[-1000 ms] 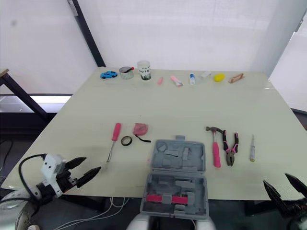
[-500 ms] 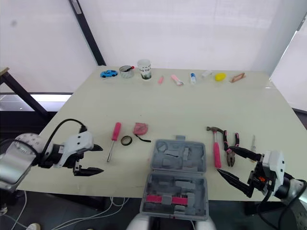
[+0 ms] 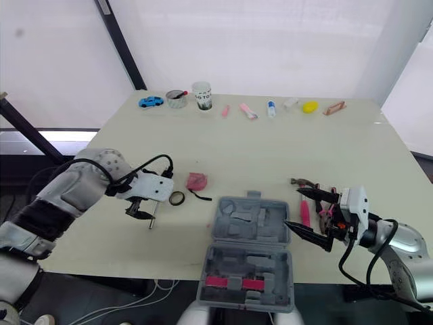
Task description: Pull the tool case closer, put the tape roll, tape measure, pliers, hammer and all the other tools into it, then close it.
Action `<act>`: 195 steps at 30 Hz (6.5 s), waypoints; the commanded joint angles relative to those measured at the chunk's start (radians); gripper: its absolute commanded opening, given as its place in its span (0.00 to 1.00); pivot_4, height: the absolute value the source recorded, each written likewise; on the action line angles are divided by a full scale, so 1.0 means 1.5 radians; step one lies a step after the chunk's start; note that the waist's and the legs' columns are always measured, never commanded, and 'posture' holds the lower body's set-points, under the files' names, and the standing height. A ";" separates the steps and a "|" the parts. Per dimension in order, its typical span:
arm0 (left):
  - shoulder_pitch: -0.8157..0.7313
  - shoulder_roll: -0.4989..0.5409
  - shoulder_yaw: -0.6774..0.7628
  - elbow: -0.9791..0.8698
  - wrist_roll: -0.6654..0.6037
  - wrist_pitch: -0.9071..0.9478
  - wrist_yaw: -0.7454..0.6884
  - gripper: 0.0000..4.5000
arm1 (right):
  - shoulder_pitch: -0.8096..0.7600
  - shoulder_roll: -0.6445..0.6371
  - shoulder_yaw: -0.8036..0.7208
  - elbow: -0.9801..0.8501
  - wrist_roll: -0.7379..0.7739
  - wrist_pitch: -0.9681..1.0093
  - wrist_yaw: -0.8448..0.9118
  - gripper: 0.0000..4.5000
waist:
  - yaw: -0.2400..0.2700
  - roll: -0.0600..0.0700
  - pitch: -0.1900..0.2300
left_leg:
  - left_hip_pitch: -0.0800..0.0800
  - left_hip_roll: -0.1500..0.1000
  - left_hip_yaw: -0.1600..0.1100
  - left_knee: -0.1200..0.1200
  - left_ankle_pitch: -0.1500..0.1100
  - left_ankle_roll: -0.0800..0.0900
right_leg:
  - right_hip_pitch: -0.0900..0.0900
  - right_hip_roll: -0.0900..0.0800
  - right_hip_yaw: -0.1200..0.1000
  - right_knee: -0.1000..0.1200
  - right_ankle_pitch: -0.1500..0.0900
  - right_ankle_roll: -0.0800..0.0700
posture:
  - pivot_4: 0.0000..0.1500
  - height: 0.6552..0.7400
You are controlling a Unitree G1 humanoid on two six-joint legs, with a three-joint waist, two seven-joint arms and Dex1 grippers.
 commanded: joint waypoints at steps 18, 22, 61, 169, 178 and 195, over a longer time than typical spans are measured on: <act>-0.037 -0.111 -0.039 0.145 0.139 -0.060 0.030 0.99 | 0.013 -0.009 -0.015 0.018 -0.015 -0.038 0.046 1.00 | 0.000 0.000 0.000 | 0.000 0.000 0.000 0.001 0.000 0.000 | 0.000 0.000 0.001 0.001 0.000 0.000 | 1.00 1.00; -0.042 -0.132 -0.046 0.181 0.150 -0.072 0.051 0.99 | 0.022 -0.018 -0.021 0.019 -0.019 -0.043 0.050 1.00 | 0.001 0.000 0.000 | 0.000 0.000 0.000 0.001 0.000 0.000 | 0.001 0.000 0.001 0.001 0.000 0.000 | 1.00 1.00; -0.181 -0.217 -0.032 0.217 0.136 -0.159 -0.073 0.01 | 0.056 -0.036 -0.060 0.011 0.001 -0.042 0.057 1.00 | 0.001 0.002 -0.001 | -0.002 0.000 -0.004 0.006 0.000 0.001 | 0.002 0.004 0.004 0.002 0.000 0.001 | 1.00 1.00; -0.264 -0.429 -0.037 0.475 -0.109 -0.046 -0.115 0.99 | 0.153 -0.037 -0.121 0.006 -0.021 -0.075 0.023 1.00 | 0.000 0.001 0.000 | -0.002 -0.001 -0.004 0.006 0.000 0.001 | 0.002 0.005 0.005 0.002 0.000 0.001 | 1.00 1.00; -0.146 -0.381 0.108 0.427 -0.331 -0.080 -0.115 0.99 | 0.162 -0.034 -0.130 -0.006 -0.020 -0.077 0.011 1.00 | -0.001 0.002 0.000 | -0.001 0.000 -0.004 0.006 0.000 0.001 | 0.002 0.005 0.005 0.002 0.000 0.000 | 1.00 1.00; -0.130 -0.399 0.225 0.642 -0.349 -0.147 -0.108 0.41 | 0.143 0.004 -0.102 0.023 -0.046 -0.118 0.000 1.00 | 0.000 0.001 -0.001 | -0.002 -0.001 -0.005 0.007 0.000 0.001 | 0.003 0.005 0.005 0.002 0.001 0.001 | 1.00 1.00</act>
